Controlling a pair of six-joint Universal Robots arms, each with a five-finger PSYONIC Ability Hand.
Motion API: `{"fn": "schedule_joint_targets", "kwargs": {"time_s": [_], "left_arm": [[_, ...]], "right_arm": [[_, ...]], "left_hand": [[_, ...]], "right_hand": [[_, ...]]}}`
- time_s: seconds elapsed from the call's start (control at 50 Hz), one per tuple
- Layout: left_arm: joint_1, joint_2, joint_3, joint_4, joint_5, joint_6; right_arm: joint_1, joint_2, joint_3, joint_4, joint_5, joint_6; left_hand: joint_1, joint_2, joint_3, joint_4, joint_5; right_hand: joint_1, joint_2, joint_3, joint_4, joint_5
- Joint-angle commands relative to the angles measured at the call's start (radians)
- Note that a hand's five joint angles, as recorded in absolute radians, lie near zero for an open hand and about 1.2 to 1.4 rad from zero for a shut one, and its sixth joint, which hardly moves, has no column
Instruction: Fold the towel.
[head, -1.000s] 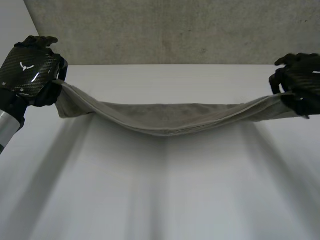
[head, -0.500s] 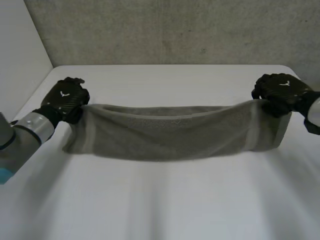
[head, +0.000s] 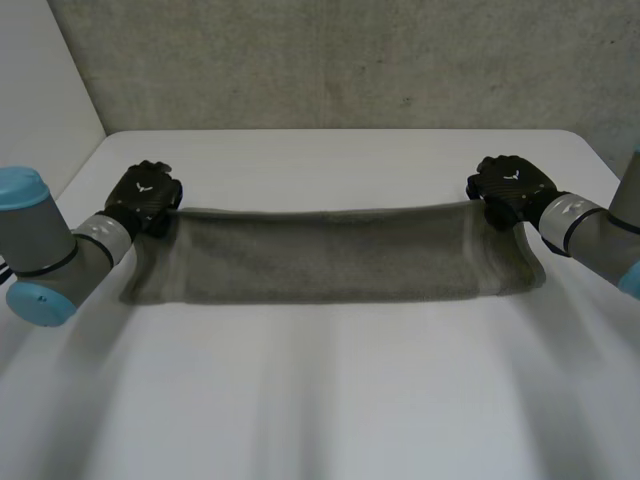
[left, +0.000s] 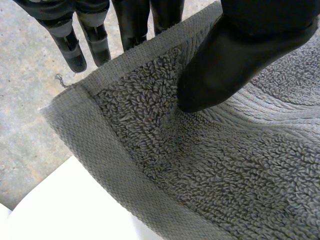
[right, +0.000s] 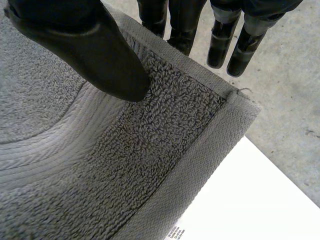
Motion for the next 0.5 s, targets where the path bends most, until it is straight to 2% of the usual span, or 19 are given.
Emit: {"fn": "schedule_joint_targets", "kwargs": {"time_s": [0.02, 0.04, 0.06, 0.08, 0.1, 0.12, 0.16, 0.24, 0.5], "left_arm": [[-0.018, -0.016, 0.008, 0.003, -0.008, 0.000], [-0.021, -0.018, 0.008, 0.005, -0.017, 0.000], [-0.021, -0.018, 0.008, 0.005, -0.017, 0.000], [-0.021, -0.021, 0.008, 0.006, -0.030, 0.002], [-0.021, -0.021, 0.008, 0.006, -0.031, 0.002], [-0.021, -0.023, 0.010, 0.006, -0.046, 0.002], [-0.021, -0.021, 0.008, 0.008, -0.061, 0.002], [-0.023, -0.010, 0.005, 0.008, -0.089, 0.005], [-0.021, 0.117, -0.067, 0.005, -0.115, 0.046]], "right_arm": [[0.007, 0.018, 0.002, -0.038, 0.033, 0.000], [0.007, 0.021, 0.005, -0.043, 0.044, 0.000], [0.007, 0.021, 0.005, -0.043, 0.044, 0.000], [0.007, 0.023, 0.005, -0.046, 0.056, 0.000], [0.007, 0.023, 0.007, -0.048, 0.065, 0.000], [0.007, 0.023, 0.007, -0.048, 0.066, 0.000], [0.007, 0.022, 0.013, -0.054, 0.081, -0.002], [0.007, 0.009, 0.025, -0.055, 0.096, -0.002], [0.002, -0.201, 0.185, -0.080, 0.136, 0.008]], "left_hand": [[-0.050, -0.101, -0.058, -0.066, -0.075], [-0.400, -0.451, -0.058, -0.066, -0.425], [-0.404, -0.455, -0.058, -0.066, -0.429], [-0.662, -0.714, -0.058, -0.066, -0.688], [-0.665, -0.716, -0.058, -0.066, -0.690], [-0.726, -0.777, -0.058, -0.066, -0.751], [-0.776, -0.828, -0.058, -0.066, -0.802], [-0.973, -1.024, -0.058, -0.066, -0.998], [-1.055, -1.107, -0.058, -0.066, -1.080]], "right_hand": [[-0.354, -0.335, -0.053, -0.076, -0.361], [-0.572, -0.553, -0.053, -0.076, -0.579], [-0.574, -0.556, -0.053, -0.076, -0.581], [-0.708, -0.689, -0.053, -0.076, -0.715], [-0.823, -0.804, -0.053, -0.076, -0.829], [-0.824, -0.805, -0.053, -0.076, -0.831], [-1.160, -1.141, -0.053, -0.076, -1.167], [-1.160, -1.141, -0.053, -0.076, -1.167], [-1.160, -1.141, -0.053, -0.076, -1.167]]}}
